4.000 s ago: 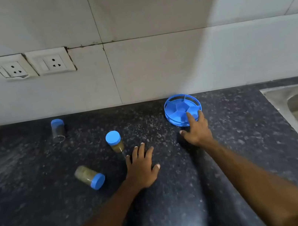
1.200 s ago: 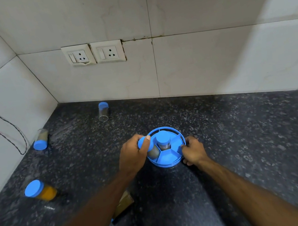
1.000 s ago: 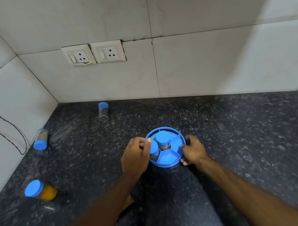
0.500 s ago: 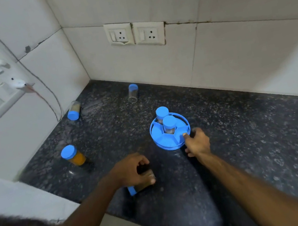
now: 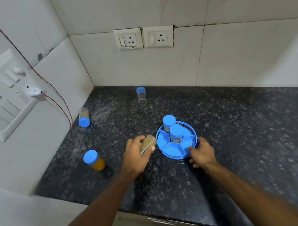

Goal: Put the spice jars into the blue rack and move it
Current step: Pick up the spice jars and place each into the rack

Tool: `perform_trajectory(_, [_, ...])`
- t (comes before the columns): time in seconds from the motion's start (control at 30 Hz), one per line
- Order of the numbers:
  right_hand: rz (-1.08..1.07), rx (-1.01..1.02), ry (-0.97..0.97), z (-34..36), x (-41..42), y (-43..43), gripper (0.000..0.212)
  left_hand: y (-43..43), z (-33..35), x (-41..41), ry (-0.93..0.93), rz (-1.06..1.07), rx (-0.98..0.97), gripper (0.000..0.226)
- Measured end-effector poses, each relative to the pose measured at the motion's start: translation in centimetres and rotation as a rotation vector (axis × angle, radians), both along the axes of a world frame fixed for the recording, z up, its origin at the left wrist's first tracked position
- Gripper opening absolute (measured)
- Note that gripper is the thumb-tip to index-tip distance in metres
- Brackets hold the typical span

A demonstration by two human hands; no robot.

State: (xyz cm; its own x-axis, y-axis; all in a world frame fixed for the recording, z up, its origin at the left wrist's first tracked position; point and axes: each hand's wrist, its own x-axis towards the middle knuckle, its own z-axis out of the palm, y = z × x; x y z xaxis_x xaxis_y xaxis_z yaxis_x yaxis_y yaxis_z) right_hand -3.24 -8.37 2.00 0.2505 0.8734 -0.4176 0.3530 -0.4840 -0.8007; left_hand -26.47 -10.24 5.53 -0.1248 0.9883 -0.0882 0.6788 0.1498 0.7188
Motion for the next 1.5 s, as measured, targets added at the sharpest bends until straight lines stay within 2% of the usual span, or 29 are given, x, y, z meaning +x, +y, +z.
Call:
perform_trajectory(0.07, [-0.012,-0.007,0.001,-0.1,-0.4,-0.8,0.038,0.5,0.8,0.2,-0.034,0.013,0.036,0.056])
perform_trajectory(0.27, [-0.061,-0.009,0.01,-0.1,-1.8,-2.5,0.039,1.8,1.0,0.5,-0.033,-0.108,0.112,0.058])
perform_trajectory(0.47, [-0.093,0.01,-0.019,-0.4,-2.4,-3.1,0.037,2.3,0.7,-0.3,-0.089,-0.187,0.111,0.074])
perform_trajectory(0.7, [-0.091,0.018,-0.012,-0.1,-4.6,-2.8,0.031,1.9,0.8,-2.0,-0.146,-0.254,0.247,0.051])
perform_trajectory(0.8, [-0.086,0.021,-0.007,-0.1,-5.3,-2.8,0.03,2.2,1.0,-2.3,-0.115,-0.287,0.221,0.052])
perform_trajectory(0.87, [-0.098,0.024,-0.012,0.1,-5.6,-2.8,0.023,2.1,1.0,-2.6,-0.03,-0.291,0.222,0.055])
perform_trajectory(0.97, [-0.096,0.018,-0.076,0.5,-6.3,-2.8,0.01,1.5,1.4,-3.8,0.223,-0.231,0.187,0.053])
perform_trajectory(1.03, [-0.08,0.018,-0.154,0.2,-6.9,-2.4,0.022,1.1,2.0,-5.4,0.473,-0.238,0.08,0.054])
perform_trajectory(1.1, [-0.011,0.008,-0.23,-0.4,-7.7,-1.8,0.035,0.7,2.6,-7.2,0.759,-0.249,-0.108,0.065])
perform_trajectory(1.17, [0.061,-0.013,-0.27,0.0,-8.5,-1.6,0.044,0.5,3.2,-8.4,0.866,-0.167,-0.313,0.074])
perform_trajectory(1.23, [0.15,-0.004,-0.236,1.4,-10.4,-1.8,0.045,0.0,3.9,-10.0,0.793,-0.051,-0.412,0.071])
perform_trajectory(1.27, [0.185,-0.014,-0.196,1.7,-11.1,-1.8,0.044,-0.1,4.1,-10.7,0.729,-0.027,-0.395,0.066])
perform_trajectory(1.33, [0.213,0.011,-0.153,1.7,-12.6,-1.8,0.044,-0.2,4.1,-12.3,0.572,0.023,-0.242,0.057])
perform_trajectory(1.4, [0.164,0.066,-0.195,1.3,-13.5,-1.8,0.043,-0.5,3.7,-13.0,0.351,0.088,-0.023,0.053])
perform_trajectory(1.5, [0.1,0.099,-0.236,1.8,-14.3,-1.7,0.03,-0.8,3.9,-12.5,0.094,0.152,0.225,0.042])
